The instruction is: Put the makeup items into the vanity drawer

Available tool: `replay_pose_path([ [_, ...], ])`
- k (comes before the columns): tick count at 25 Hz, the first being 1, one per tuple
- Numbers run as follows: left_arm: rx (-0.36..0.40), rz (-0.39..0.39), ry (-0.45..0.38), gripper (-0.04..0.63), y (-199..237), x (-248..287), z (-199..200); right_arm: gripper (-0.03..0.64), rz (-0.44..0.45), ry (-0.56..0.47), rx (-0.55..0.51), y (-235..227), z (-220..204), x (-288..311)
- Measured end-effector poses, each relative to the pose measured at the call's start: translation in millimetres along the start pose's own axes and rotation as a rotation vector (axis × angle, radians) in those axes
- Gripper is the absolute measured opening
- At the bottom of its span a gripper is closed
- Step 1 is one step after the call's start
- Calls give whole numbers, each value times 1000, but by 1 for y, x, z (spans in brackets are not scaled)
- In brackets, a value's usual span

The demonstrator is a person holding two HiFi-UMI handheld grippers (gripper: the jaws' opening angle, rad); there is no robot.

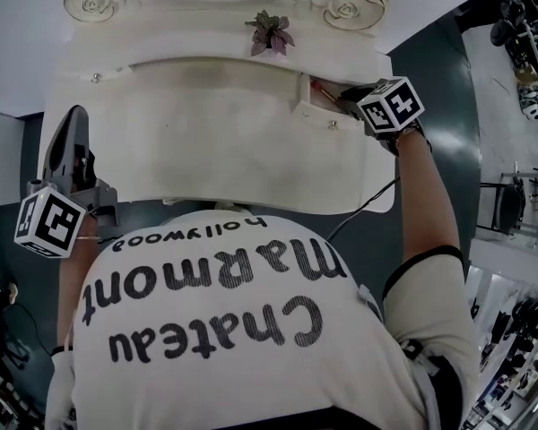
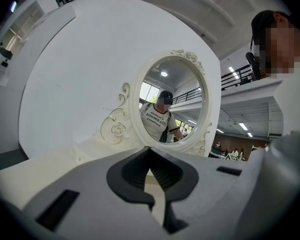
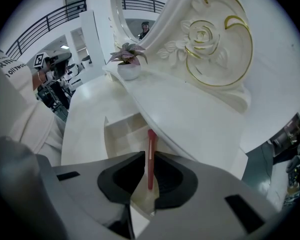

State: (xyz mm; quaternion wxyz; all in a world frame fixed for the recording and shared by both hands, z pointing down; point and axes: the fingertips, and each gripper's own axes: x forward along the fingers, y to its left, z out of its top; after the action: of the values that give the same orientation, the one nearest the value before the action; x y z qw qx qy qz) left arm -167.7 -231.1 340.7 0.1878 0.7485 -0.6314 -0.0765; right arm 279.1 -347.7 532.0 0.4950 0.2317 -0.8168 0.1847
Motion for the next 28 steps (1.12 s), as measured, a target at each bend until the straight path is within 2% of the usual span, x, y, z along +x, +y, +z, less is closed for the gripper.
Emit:
replay_pose_path([
  [11, 2, -3, 1, 8, -3, -2, 1, 84, -39, -69, 31, -5, 4, -7],
  [15, 14, -17, 1, 8, -7, -2, 4, 84, -76, -125, 84, -9, 6, -18],
  [18, 18, -32, -4, 8, -9, -2, 6, 84, -137, -175, 131, -14, 10, -31],
  [23, 4, -82, 1, 8, -14, 4, -1, 83, -205, -331, 268, -9, 17, -62],
  [28, -44, -133, 43, 8, -17, 10, -20, 64, -234, -510, 480, 15, 16, -83],
])
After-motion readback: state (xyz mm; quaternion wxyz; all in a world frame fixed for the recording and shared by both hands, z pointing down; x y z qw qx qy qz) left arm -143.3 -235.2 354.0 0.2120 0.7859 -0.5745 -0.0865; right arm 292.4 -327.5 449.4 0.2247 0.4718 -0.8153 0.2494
